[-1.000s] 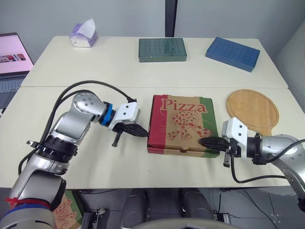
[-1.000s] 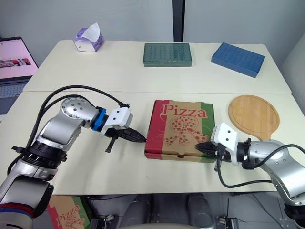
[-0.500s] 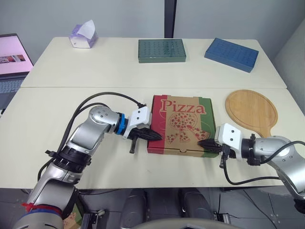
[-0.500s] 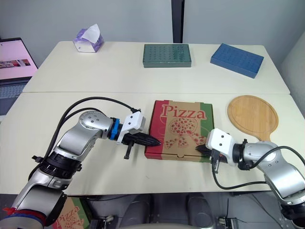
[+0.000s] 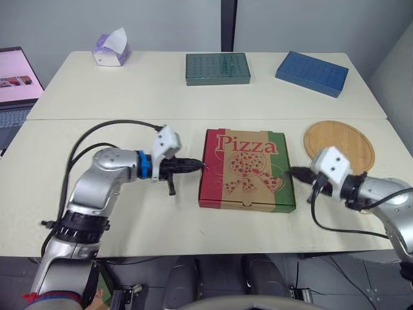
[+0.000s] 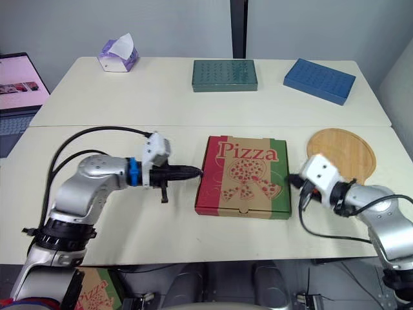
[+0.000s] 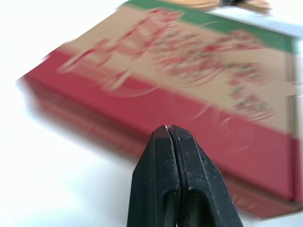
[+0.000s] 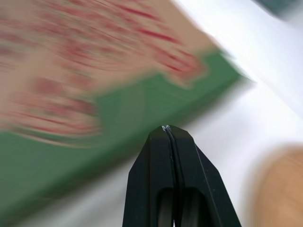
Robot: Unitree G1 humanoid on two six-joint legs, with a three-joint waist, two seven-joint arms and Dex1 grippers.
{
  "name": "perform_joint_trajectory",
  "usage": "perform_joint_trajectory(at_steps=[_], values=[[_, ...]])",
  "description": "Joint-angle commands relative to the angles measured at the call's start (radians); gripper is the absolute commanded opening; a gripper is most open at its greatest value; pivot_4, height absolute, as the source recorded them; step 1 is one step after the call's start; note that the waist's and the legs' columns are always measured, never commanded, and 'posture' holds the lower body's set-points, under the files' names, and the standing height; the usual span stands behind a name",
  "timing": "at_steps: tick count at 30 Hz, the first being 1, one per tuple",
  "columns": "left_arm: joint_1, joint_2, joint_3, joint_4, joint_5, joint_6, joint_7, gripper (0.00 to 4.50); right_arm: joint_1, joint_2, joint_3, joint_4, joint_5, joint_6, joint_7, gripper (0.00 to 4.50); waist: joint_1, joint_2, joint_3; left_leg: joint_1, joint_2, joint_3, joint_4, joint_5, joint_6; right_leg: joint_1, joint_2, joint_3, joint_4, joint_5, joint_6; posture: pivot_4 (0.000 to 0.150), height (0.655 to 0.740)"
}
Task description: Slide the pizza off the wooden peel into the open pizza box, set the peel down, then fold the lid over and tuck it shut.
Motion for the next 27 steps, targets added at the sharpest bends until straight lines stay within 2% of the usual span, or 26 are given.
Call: perform_joint_trajectory(at_steps=[1, 9, 17, 22, 27], values=[[0.043, -0.018, -0.010, -0.071, -0.015, 0.041, 0.048, 0.00, -0.038, 0.014, 0.022, 0.072, -0.058, -0.035, -0.032, 0.03, 0.000, 0.000, 0.000, 0.000, 0.000, 0.000, 0.000, 0.000, 0.000, 0.000, 0.000, 0.000, 0.000, 0.000, 0.000, 0.150, 0.7400], [0.077, -0.050, -0.105, -0.125, -0.018, 0.068, 0.055, 0.00, -0.110, 0.082, 0.124, 0.125, -0.055, -0.092, 0.048, 0.03, 0.002, 0.000, 0.000, -0.002, 0.000, 0.000, 0.000, 0.000, 0.000, -0.001, 0.000, 0.000, 0.000, 0.001, -0.001, 0.150, 0.7400], [0.073, -0.042, -0.091, -0.106, -0.007, 0.064, 0.065, 0.00, -0.108, 0.070, 0.112, 0.141, -0.066, -0.092, 0.072, 0.03, 0.002, 0.000, 0.000, -0.002, 0.000, 0.000, 0.000, 0.000, 0.000, -0.001, 0.000, 0.000, 0.000, 0.001, -0.001, 0.150, 0.7400], [0.085, 0.027, 0.007, -0.081, -0.023, 0.054, 0.063, 0.00, -0.044, 0.028, 0.014, 0.108, -0.052, -0.074, 0.062, 0.03, 0.002, 0.000, 0.001, -0.002, 0.000, 0.000, 0.000, 0.000, 0.000, -0.002, 0.000, 0.000, 0.000, 0.000, -0.001, 0.150, 0.7400], [0.112, 0.137, 0.159, 0.007, -0.002, -0.006, 0.083, 0.00, 0.071, -0.058, -0.175, 0.071, 0.028, -0.070, 0.145, 0.03, 0.002, 0.002, 0.002, -0.002, 0.000, 0.000, -0.001, 0.000, 0.000, -0.003, 0.000, 0.000, 0.000, 0.000, -0.001, 0.150, 0.7400]])
